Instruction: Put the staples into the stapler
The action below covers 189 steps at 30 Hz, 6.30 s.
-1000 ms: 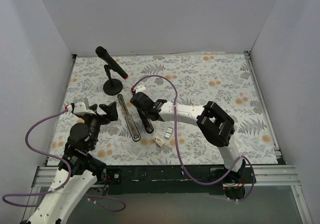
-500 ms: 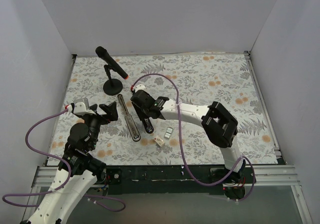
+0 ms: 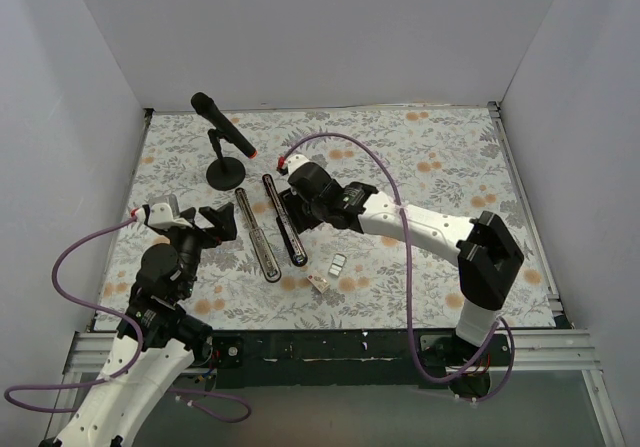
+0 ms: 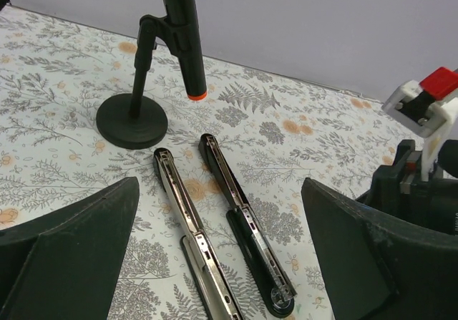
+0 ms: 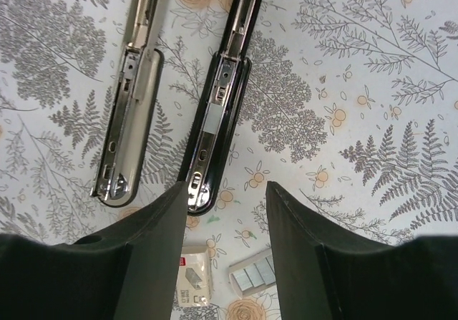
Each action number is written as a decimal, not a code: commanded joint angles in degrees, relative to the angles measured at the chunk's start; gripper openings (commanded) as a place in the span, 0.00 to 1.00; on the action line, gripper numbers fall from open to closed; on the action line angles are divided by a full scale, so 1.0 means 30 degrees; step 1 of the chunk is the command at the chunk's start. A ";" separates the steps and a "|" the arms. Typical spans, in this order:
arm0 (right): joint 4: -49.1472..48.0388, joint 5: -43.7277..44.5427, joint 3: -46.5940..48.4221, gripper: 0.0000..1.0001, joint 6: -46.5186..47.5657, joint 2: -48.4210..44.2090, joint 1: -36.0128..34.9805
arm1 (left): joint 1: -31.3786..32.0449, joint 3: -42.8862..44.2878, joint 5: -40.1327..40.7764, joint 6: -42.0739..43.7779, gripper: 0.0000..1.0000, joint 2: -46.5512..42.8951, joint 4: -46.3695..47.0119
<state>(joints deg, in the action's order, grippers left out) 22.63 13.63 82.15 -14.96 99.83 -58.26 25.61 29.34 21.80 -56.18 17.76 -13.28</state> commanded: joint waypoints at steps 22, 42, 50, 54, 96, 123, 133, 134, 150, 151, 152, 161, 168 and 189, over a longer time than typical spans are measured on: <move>-0.1216 0.0818 -0.1338 0.51 -0.2483 0.3607 -0.1439 | -0.1005 0.0531 -0.2110 -0.3421 0.98 0.3807 -0.0027; -0.4349 0.0585 -0.5027 0.15 0.2143 0.1530 0.0052 | -0.1680 0.1291 -0.5594 -0.6465 0.98 0.9982 0.3220; -0.5814 -0.1172 -0.7105 0.02 0.5593 -0.0082 0.2660 | -0.2499 0.3839 -0.7238 -0.8224 0.98 1.6780 0.5390; -0.6693 -0.2723 -0.7987 0.01 0.6597 -0.0640 0.3656 | -0.2968 0.4863 -0.8380 -0.9832 0.98 2.0436 0.7027; -0.8334 -0.6945 -0.9307 0.01 1.0202 -0.0437 0.4830 | -0.1065 1.5326 -0.0060 -1.3527 0.17 3.0294 -0.5447; -1.1528 -0.5597 -0.9189 0.44 0.7743 0.0240 0.4859 | 0.4266 1.3978 0.2486 -1.7248 0.13 2.5749 -0.5008; -1.3812 -0.5481 -1.1323 0.45 0.6366 -0.1750 0.5064 | 0.5527 1.4826 0.4946 -1.7425 0.08 2.6775 -0.5884; -1.4046 -0.5451 -1.1618 0.46 0.6277 -0.2102 0.5093 | 0.5527 1.4944 0.5384 -1.7222 0.08 2.6921 -0.6147; -1.7650 -0.7149 -1.6774 0.46 0.3466 -0.5153 0.6527 | 0.5527 1.9426 1.0427 -1.4964 0.08 2.9763 -1.0865; -1.7855 -0.7208 -1.6923 0.44 0.3377 -0.5065 0.6587 | 0.5527 1.9544 1.0486 -1.4906 0.08 2.9851 -1.0983; -1.8176 -0.7354 -1.7011 0.42 0.3347 -0.4948 0.6617 | 0.5527 1.9603 1.0515 -1.4847 0.08 2.9881 -1.1071; -1.9761 -0.9142 -1.7364 0.27 0.3200 -0.3776 0.6646 | 0.6025 1.9721 1.0136 -1.4905 0.09 2.9735 -1.0897; -2.0141 -0.8996 -1.7217 0.25 0.2850 -0.3715 0.6646 | 0.6962 1.9166 0.8321 -1.5461 0.13 2.9003 -0.9726; -2.2047 -0.1647 -2.2078 0.49 0.1679 -1.1389 0.6734 | 1.0185 1.7553 0.8408 -1.8009 0.14 3.0436 -0.8816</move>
<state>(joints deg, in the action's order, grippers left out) -42.17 -1.76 19.44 -8.36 70.46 -38.26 55.86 82.87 45.98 -108.03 107.24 -39.68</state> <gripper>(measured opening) 0.490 0.144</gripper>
